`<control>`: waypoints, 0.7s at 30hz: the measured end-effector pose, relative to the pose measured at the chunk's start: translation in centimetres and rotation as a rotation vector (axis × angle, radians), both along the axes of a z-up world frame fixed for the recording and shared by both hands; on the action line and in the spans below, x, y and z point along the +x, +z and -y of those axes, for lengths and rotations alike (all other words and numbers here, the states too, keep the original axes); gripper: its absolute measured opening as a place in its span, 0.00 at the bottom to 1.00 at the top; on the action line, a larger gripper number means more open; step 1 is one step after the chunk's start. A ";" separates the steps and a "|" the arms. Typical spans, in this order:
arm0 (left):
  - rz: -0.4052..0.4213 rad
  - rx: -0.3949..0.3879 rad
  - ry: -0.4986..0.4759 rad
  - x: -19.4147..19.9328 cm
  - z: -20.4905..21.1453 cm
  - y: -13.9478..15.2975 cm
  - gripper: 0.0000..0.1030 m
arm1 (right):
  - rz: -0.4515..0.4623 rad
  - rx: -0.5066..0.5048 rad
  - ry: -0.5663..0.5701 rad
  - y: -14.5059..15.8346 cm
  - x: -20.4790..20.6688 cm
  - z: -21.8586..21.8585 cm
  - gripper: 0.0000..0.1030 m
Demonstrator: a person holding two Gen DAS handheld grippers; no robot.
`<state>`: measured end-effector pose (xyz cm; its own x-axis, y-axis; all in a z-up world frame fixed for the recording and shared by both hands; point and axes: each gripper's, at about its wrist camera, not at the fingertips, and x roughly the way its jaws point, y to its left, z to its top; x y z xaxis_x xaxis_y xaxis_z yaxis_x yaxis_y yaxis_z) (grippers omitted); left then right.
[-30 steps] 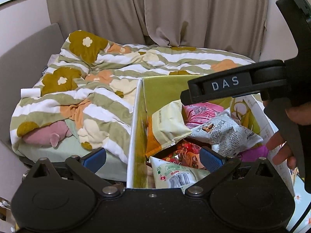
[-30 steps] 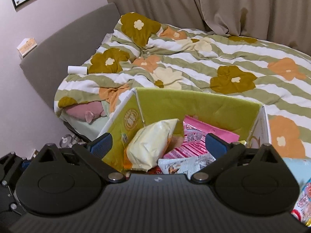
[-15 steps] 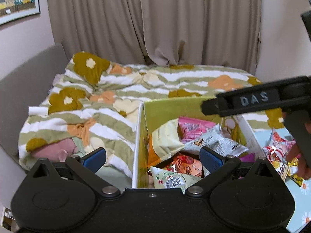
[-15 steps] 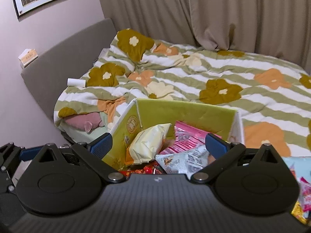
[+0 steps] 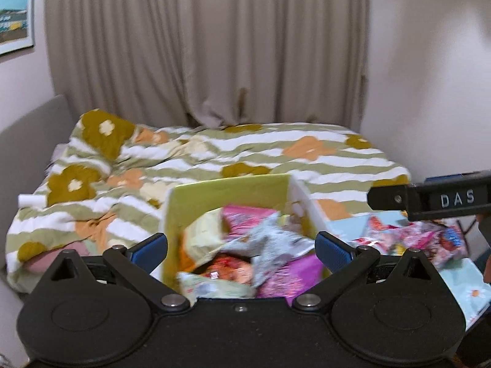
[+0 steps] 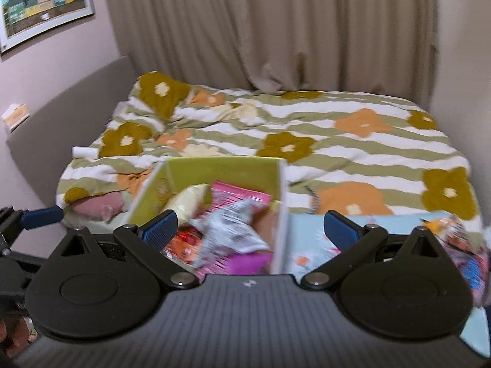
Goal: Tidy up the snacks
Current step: 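Move both tools back over the snack pile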
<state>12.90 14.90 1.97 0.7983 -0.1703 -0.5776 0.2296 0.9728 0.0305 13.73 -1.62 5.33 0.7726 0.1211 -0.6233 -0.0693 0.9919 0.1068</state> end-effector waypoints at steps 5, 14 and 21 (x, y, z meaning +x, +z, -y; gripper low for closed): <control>0.008 0.006 -0.067 -0.5 4.4 -0.1 1.00 | 0.026 -0.054 -0.095 -0.3 -2.7 5.3 1.00; -0.048 -0.007 -0.158 0.3 14.4 -2.2 1.00 | -0.032 -0.069 -0.203 -2.7 -4.1 17.3 1.00; -0.130 0.013 -0.227 1.8 22.4 -6.1 1.00 | -0.088 -0.099 -0.253 -6.4 -3.2 24.7 1.00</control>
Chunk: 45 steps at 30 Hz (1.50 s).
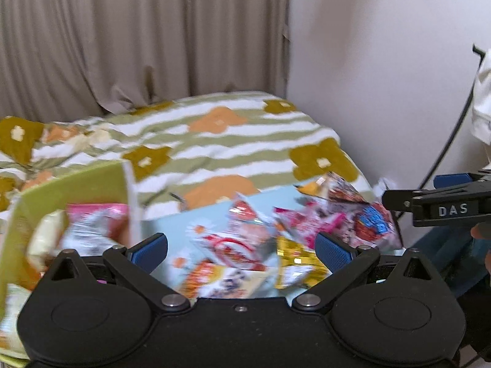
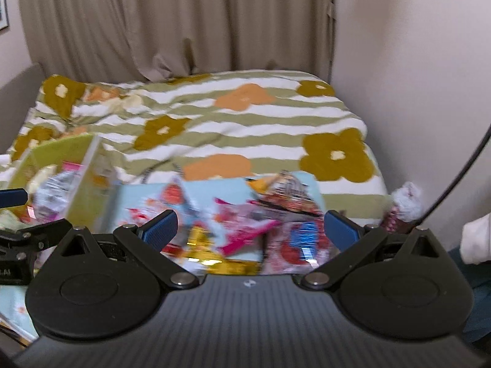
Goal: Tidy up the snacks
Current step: 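Move both tools back over the snack pile, then grasp gold wrapped bag with left gripper while right gripper grasps blue-printed bag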
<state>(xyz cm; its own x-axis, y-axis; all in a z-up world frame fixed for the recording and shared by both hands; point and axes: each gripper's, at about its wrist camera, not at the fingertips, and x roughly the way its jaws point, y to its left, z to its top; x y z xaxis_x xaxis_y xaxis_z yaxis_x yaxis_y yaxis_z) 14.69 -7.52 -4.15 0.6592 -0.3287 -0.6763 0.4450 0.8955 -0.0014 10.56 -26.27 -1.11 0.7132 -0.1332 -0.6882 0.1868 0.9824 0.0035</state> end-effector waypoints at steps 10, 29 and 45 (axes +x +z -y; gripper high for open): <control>-0.085 0.082 -0.086 1.9 8.9 -7.2 1.00 | -0.081 0.021 0.016 -5.8 2.2 6.1 1.00; -0.185 0.208 -0.098 4.7 13.7 -15.7 0.94 | -0.138 0.071 0.105 -11.2 5.0 8.7 1.00; -0.253 0.133 -0.103 4.7 12.5 -15.6 0.74 | -0.158 0.050 0.140 -13.0 6.6 7.6 1.00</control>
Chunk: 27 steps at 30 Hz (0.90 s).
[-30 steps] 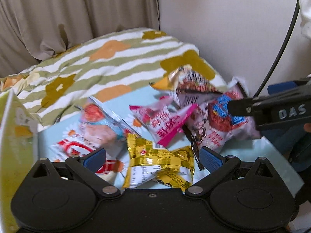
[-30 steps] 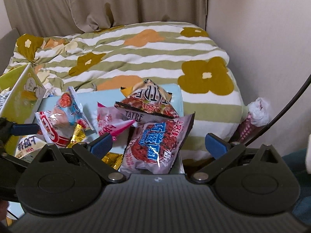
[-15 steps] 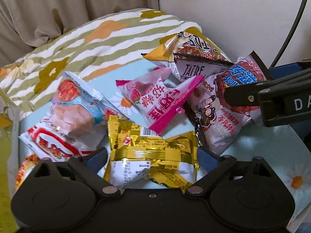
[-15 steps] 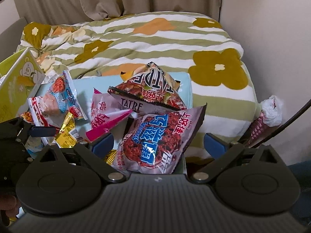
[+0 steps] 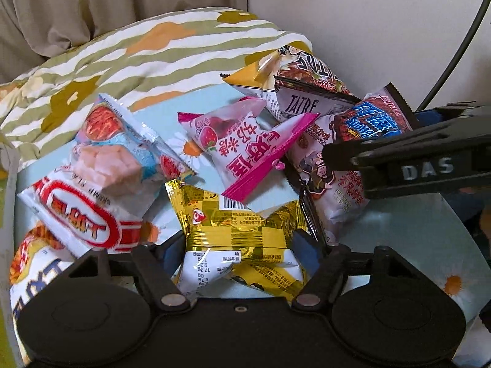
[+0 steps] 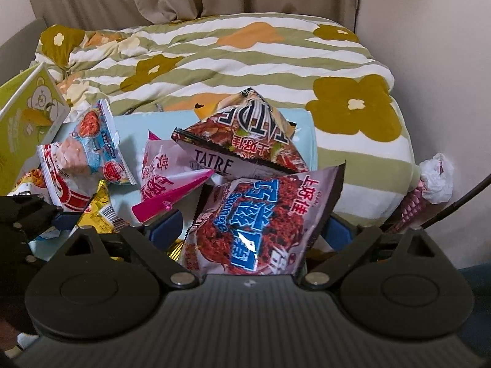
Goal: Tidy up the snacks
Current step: 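Grasp gold wrapped bag with left gripper while right gripper grasps blue-printed bag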
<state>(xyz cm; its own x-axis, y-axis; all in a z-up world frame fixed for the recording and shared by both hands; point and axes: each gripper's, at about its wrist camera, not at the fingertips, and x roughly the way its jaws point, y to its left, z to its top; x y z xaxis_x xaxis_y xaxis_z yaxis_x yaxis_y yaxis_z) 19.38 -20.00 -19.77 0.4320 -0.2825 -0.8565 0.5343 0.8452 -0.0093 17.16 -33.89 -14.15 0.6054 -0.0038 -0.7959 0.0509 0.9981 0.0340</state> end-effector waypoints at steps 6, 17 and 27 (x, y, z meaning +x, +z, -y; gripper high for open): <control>0.004 -0.012 0.041 -0.7 -0.9 0.7 0.73 | -0.007 -0.040 0.022 -0.9 0.9 -0.6 1.00; 0.024 -0.007 0.083 -2.0 -1.8 1.2 0.72 | -0.003 -0.113 0.117 -1.1 0.7 -2.4 0.81; 0.078 -0.030 0.097 -4.5 -2.1 4.0 0.72 | -0.010 -0.054 0.103 0.8 -1.8 -1.6 0.74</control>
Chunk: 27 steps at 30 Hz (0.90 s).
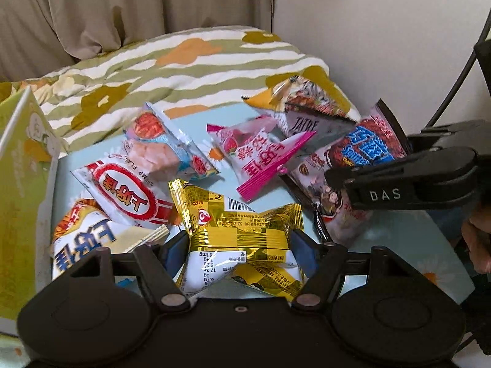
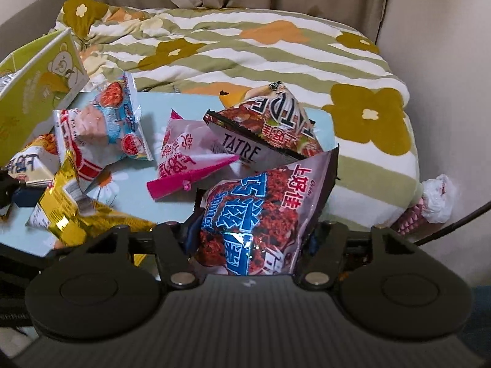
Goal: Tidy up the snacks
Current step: 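Grasp gold wrapped bag with left gripper while right gripper grasps blue-printed bag, then carry both bags to the yellow box and release them inside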
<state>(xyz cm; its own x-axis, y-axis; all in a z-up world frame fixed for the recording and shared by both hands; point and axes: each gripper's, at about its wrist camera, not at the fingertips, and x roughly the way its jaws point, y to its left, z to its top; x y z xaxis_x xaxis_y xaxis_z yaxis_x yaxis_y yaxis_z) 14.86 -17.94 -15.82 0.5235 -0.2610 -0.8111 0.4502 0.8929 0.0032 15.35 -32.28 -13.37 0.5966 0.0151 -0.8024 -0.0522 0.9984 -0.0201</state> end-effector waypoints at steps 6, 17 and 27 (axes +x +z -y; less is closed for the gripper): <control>0.057 -0.022 0.026 -2.6 -0.9 2.9 0.72 | 0.043 0.035 -0.014 3.2 -2.4 0.3 0.74; 0.211 -0.038 0.241 -5.4 -8.3 9.8 0.72 | 0.150 0.087 0.128 9.8 -2.6 -4.6 0.74; 0.314 -0.033 0.408 -3.1 -18.8 14.8 0.72 | 0.238 0.177 0.280 14.7 1.5 -15.3 0.74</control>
